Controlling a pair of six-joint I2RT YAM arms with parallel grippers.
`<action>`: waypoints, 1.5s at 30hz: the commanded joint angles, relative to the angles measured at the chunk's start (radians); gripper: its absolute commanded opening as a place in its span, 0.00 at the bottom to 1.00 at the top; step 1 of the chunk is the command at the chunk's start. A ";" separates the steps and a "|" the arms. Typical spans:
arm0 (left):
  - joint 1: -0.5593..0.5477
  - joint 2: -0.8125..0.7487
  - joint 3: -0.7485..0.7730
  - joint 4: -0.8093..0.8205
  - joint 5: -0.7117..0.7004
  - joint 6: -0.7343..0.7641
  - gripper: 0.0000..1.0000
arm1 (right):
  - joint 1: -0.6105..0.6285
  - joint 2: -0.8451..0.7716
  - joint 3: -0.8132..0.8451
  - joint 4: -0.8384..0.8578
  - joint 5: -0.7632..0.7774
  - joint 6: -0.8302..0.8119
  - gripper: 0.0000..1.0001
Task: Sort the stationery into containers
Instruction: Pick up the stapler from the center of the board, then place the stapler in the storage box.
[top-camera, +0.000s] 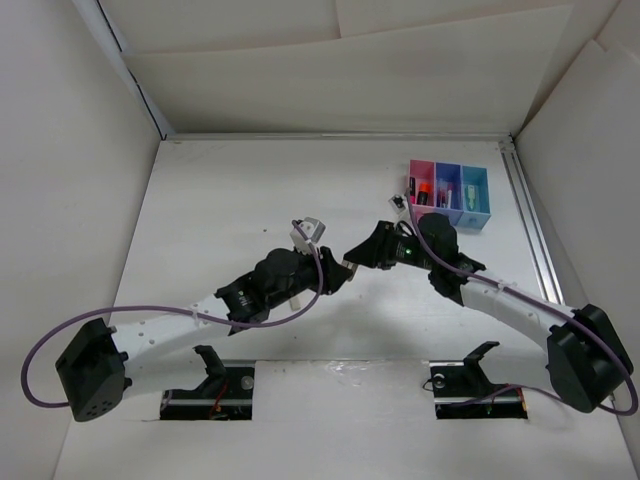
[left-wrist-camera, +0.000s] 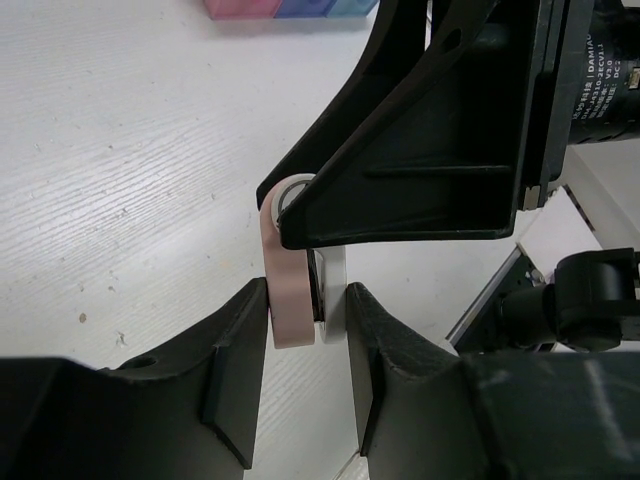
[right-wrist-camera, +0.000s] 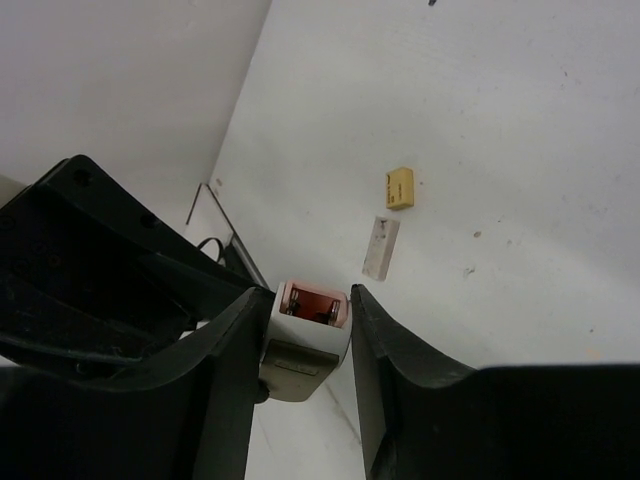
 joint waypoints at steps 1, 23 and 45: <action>-0.010 0.003 0.050 0.068 -0.024 0.011 0.05 | 0.009 0.005 -0.006 0.072 -0.018 0.002 0.25; -0.010 -0.046 0.070 0.016 -0.055 0.039 0.65 | -0.112 -0.046 -0.015 0.072 -0.005 0.030 0.16; -0.010 -0.182 -0.063 -0.455 -0.372 -0.291 0.60 | -0.751 0.052 0.299 -0.274 0.531 -0.201 0.15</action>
